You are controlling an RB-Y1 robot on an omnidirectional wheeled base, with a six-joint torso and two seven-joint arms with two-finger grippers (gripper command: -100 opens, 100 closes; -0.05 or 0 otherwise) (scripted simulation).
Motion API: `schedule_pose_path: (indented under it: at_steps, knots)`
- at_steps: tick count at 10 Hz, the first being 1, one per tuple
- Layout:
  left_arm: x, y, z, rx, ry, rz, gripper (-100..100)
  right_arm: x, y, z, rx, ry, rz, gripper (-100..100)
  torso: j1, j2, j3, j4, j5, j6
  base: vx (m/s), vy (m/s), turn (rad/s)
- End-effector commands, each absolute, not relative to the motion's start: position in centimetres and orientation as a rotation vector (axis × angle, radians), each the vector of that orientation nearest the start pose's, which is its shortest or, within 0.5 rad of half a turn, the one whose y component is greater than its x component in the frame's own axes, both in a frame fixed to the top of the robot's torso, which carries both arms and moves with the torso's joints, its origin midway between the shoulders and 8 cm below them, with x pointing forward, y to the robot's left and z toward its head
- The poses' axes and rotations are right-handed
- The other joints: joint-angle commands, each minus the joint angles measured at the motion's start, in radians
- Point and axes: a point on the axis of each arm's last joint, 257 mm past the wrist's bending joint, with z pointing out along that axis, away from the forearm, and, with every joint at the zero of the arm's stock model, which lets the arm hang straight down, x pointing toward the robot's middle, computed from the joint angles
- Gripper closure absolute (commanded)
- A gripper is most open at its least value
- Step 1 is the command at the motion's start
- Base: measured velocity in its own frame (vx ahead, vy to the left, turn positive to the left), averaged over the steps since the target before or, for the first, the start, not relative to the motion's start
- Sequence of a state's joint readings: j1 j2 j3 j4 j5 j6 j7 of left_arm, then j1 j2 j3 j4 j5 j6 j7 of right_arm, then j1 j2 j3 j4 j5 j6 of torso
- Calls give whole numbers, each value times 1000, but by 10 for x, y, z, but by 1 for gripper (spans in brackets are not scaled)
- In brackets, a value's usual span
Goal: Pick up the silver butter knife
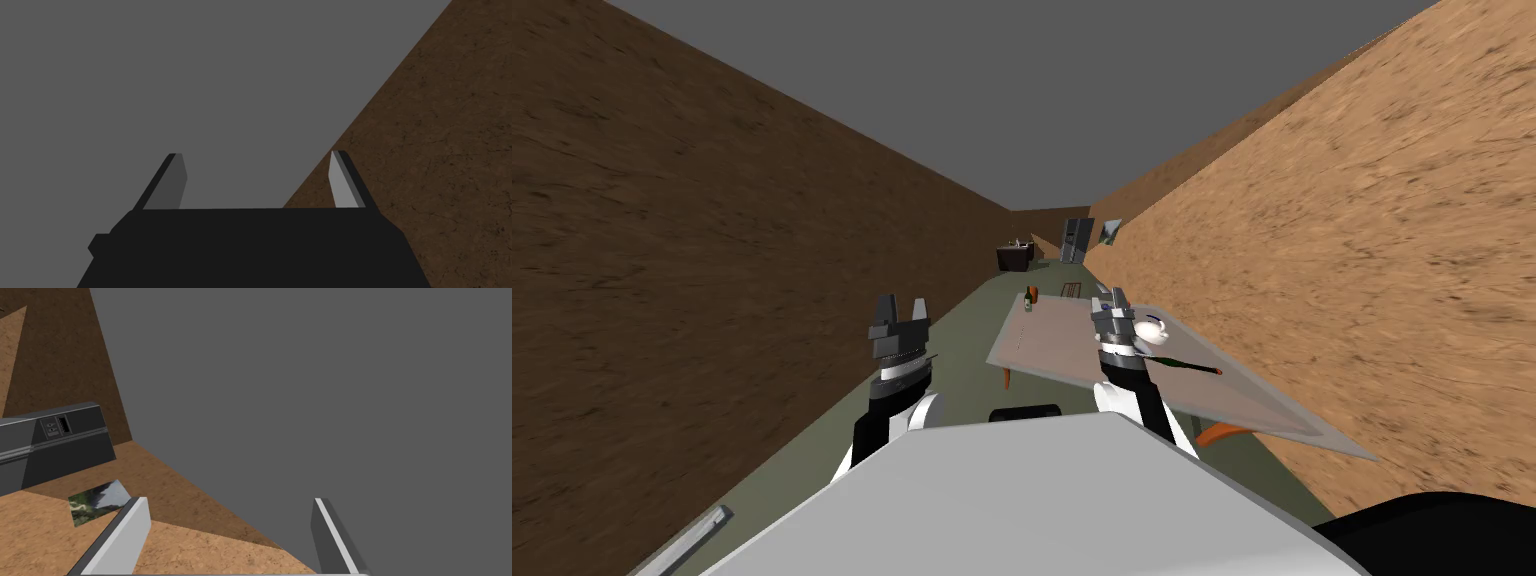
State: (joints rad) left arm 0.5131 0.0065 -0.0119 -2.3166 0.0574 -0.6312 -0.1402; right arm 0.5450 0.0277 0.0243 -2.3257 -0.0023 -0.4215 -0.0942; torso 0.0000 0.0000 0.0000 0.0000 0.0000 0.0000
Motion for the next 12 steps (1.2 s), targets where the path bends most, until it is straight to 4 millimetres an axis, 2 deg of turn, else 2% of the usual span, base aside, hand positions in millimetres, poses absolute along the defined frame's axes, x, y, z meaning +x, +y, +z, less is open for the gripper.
schedule_pose_path:
  at_steps: [1,5,10,11,12]
  knots:
    - [310,278,59,-521,501,-1243,0,349,-277,10,763,649,1377,-100,0,0,0,0,0,0,-10,9,68]
    - [310,278,59,-521,501,-1243,0,367,-269,-19,732,800,1342,-100,2,2,1,0,0,0,-30,35,149]
    - [310,278,59,-521,501,-1243,0,398,-273,-82,729,1021,1242,-100,4,3,2,1,1,0,-45,65,265]
    - [310,278,59,-521,501,-1243,0,400,-275,-88,740,1030,1236,-100,4,3,2,1,1,0,-29,47,81]
    - [310,278,59,-521,501,-1243,0,406,-279,-105,748,1078,1207,-100,3,3,2,1,1,1,-14,49,181]
